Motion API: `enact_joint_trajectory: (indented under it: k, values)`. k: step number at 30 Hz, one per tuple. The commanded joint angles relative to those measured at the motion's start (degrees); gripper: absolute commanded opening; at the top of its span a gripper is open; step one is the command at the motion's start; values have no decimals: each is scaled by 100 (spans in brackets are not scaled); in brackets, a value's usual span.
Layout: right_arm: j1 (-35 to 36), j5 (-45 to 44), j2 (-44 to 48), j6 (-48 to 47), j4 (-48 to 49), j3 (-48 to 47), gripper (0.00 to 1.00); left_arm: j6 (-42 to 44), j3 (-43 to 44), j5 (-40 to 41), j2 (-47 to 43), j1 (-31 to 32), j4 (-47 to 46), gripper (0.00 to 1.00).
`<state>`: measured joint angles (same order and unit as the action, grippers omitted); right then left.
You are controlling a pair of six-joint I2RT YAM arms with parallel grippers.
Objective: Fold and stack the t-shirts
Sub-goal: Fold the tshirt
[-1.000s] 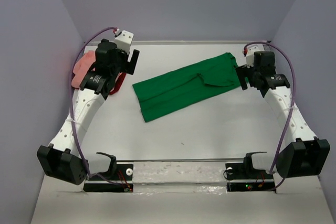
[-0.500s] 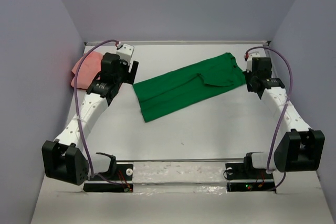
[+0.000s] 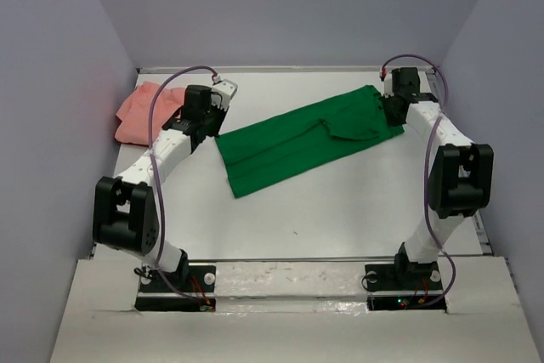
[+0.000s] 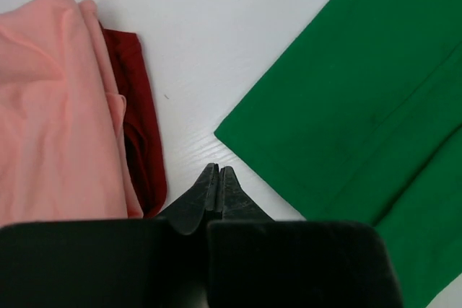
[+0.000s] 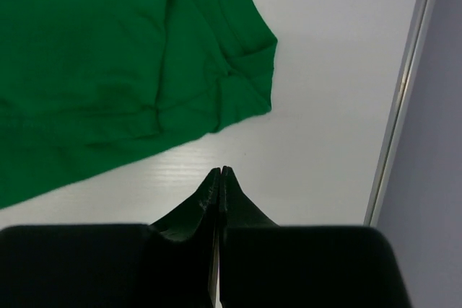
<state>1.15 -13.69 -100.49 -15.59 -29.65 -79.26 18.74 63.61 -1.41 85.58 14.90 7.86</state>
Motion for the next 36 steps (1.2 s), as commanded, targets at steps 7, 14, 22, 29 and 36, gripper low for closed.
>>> enact_joint_trajectory:
  k: [7, 14, 22, 29, 36]
  values:
    - [-27, 262, -1078, -84, -199, -1213, 0, 95, 1100, -281, 1451, 154, 312, 0]
    - [-27, 534, -1790, 56, -674, -1767, 0, 33, 1618, -527, 2023, 216, 769, 0]
    - [-27, 561, -2229, 101, -972, -2093, 0, 68, 1848, -510, 2226, 251, 1455, 0]
    - [-27, 640, -2545, 162, -1271, -2426, 0, 60, 1549, -299, 2288, 303, 1763, 0]
    - [-27, 728, -2985, 188, -1684, -2963, 0, 24, 1391, -202, 2393, 330, 1860, 0]
